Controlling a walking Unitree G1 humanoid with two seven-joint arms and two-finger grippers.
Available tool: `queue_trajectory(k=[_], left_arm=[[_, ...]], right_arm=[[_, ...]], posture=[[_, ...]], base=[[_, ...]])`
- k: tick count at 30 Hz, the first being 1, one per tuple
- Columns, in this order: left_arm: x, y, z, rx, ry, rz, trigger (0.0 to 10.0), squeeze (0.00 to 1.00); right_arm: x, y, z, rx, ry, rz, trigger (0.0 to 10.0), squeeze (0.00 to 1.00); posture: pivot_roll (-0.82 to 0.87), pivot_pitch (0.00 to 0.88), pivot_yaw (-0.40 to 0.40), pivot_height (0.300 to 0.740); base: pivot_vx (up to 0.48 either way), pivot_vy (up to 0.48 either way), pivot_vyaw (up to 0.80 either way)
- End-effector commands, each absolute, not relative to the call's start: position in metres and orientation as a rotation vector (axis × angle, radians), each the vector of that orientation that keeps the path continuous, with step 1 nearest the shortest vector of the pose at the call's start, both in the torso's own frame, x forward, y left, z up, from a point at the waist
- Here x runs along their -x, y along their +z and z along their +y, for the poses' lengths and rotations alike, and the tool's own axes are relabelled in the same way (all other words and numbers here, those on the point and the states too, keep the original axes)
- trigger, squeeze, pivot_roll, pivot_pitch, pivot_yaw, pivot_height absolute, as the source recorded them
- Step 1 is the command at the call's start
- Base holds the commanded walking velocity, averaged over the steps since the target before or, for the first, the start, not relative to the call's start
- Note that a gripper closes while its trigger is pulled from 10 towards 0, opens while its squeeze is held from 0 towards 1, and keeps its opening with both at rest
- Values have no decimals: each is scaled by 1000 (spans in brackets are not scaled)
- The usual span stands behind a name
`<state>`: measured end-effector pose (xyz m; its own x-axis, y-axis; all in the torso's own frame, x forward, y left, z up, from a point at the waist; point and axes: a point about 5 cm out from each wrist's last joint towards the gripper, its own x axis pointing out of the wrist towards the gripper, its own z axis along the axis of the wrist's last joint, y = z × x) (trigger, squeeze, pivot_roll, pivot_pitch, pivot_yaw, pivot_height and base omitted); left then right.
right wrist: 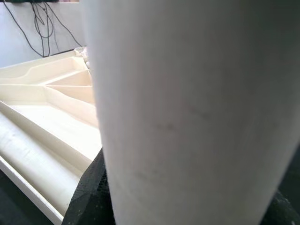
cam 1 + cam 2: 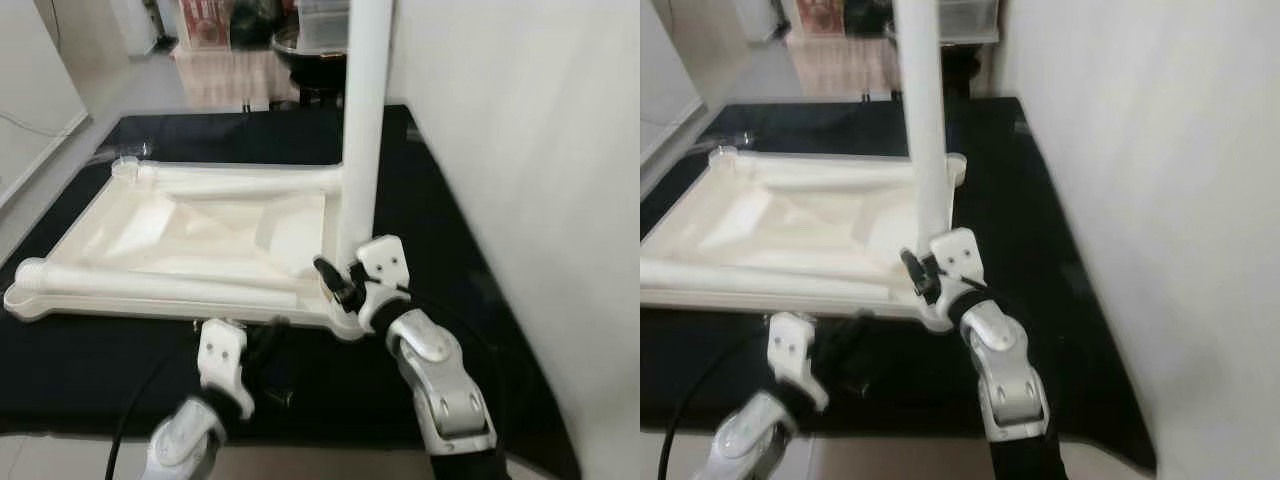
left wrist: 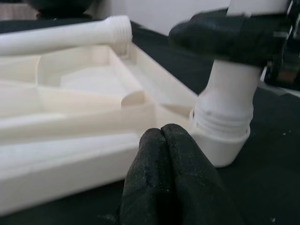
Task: Building children table
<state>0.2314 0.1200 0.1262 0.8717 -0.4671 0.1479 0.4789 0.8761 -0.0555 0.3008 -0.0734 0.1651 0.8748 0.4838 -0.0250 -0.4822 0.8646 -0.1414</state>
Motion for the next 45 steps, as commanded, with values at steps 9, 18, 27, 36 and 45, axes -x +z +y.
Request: queue_trajectory(k=[9, 18, 27, 36, 45], left_arm=[[-219, 133, 111, -21, -598, -154, 10000, 0], [-216, 135, 105, -3, -608, -155, 10000, 0], [-215, 135, 106, 15, -580, -154, 10000, 0], [-211, 130, 101, 63, -599, -135, 10000, 0], [-208, 130, 99, 94, -612, -134, 10000, 0]], right_arm=[[-349, 152, -105, 133, 465, 119, 10000, 129], [-381, 196, -131, 82, 545, 15, 10000, 0], [-369, 206, -120, 144, 1040, 14, 10000, 0], [-368, 206, -114, 254, 1279, 89, 0, 0], [-362, 187, -131, 285, 1268, 154, 0, 0]], posture=[[39, 132, 20, 740], [55, 109, 22, 740], [61, 110, 16, 740], [84, 146, -2, 740], [58, 169, -3, 740]], base=[[0, 0, 0], [0, 0, 0], [0, 0, 0], [0, 0, 0], [0, 0, 0]])
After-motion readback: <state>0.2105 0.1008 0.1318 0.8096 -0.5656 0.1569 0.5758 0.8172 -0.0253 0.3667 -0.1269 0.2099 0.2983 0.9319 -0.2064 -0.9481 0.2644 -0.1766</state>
